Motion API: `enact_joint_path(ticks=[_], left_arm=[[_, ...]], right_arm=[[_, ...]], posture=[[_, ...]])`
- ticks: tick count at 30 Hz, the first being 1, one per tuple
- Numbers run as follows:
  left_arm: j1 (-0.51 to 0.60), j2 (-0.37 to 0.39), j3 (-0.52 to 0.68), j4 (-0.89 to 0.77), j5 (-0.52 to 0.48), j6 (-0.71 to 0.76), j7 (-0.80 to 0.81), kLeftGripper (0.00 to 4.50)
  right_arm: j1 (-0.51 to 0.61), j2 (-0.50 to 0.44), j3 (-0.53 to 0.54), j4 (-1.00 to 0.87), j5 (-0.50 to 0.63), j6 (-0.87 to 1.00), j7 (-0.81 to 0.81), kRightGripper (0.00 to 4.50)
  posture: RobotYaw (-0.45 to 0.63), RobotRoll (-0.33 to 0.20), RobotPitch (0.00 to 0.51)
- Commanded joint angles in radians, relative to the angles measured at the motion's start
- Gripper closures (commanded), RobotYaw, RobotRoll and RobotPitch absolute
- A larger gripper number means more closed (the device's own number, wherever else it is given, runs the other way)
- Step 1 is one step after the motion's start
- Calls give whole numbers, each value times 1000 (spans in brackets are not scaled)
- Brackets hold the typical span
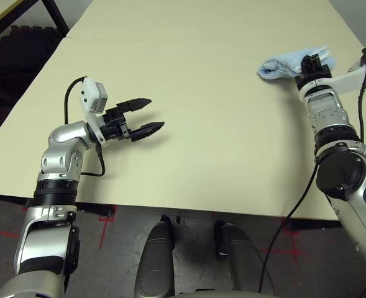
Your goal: Fold the towel and set it aside.
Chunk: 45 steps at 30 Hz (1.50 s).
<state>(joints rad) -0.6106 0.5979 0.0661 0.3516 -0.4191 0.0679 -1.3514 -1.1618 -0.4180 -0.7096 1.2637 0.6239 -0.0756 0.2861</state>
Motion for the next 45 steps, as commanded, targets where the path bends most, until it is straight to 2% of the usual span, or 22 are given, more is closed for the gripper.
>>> enact_joint_path(ticks=[1,7,15,34,45], left_arm=[[-14,4,-29,13,20,-38,-43,0],[-36,-3,-9,67,23,-36,12,0],[-18,13,-21,55,21,-56,-31,0],[-37,4,-40,60,31,-61,-45,0],[-35,-10,-47,61,35,-68,-37,0]], right_arm=[[26,-29,-12,26,-6,-7,-11,4479],[45,-55,-30,38,3,10,1,4479],[96,-64,-47,35,12,66,17,4479],[154,98,-146,-36,123,-15,-106,4479],[66,142,-133,-63,157,3,-128,4479]], posture=[[27,0,184],[23,0,186],[20,0,191],[16,0,193],[11,0,189]])
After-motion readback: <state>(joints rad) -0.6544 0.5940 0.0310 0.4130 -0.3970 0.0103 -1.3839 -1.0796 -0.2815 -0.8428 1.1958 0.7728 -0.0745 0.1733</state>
